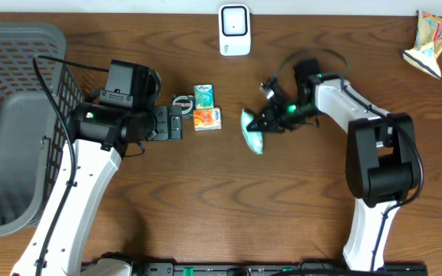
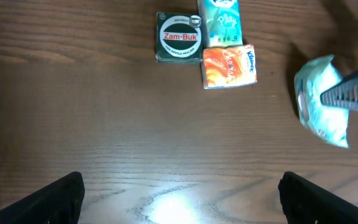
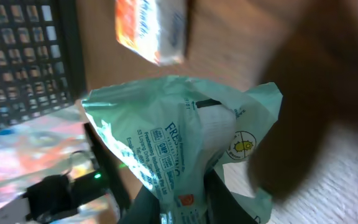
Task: Scan the item barcode
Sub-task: 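Open the right gripper and reposition it above the wipes package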
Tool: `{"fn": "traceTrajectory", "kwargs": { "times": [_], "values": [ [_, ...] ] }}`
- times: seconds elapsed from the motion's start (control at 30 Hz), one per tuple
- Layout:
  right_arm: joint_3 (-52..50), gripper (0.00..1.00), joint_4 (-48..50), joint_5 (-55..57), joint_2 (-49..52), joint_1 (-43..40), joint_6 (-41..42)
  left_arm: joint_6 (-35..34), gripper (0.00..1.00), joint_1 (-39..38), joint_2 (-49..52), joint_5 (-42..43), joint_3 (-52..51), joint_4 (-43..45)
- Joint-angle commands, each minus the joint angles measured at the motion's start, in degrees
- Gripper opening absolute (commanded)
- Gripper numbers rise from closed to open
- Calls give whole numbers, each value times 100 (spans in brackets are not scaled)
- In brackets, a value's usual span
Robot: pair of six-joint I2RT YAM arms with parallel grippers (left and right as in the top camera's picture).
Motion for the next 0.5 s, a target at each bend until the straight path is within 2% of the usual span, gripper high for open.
{"fn": "traceTrajectory", "kwargs": {
  "times": [0.0, 0.17, 0.2, 0.37, 0.43, 0.47],
  "values": [
    [-264, 14, 52, -645, -2, -380, 33, 35, 98, 7, -39, -33, 63, 0],
    [-350, 12, 2, 957, -2, -909, 531, 35, 98, 9, -37, -33, 63, 0],
    [-254, 18, -118, 1556, -2, -1088, 822, 35, 98, 7, -37, -33, 63, 2],
    [428, 35, -973, 1897, -4, -1445, 632, 35, 98, 7, -37, -33, 63, 0],
    [894, 43, -1445, 2297, -4, -1504, 527, 35, 98, 7, -37, -33, 63, 0],
    [1108, 43, -1650, 2616, -4, -1508, 527, 35, 98, 7, -37, -35, 63, 0]
  ]
}}
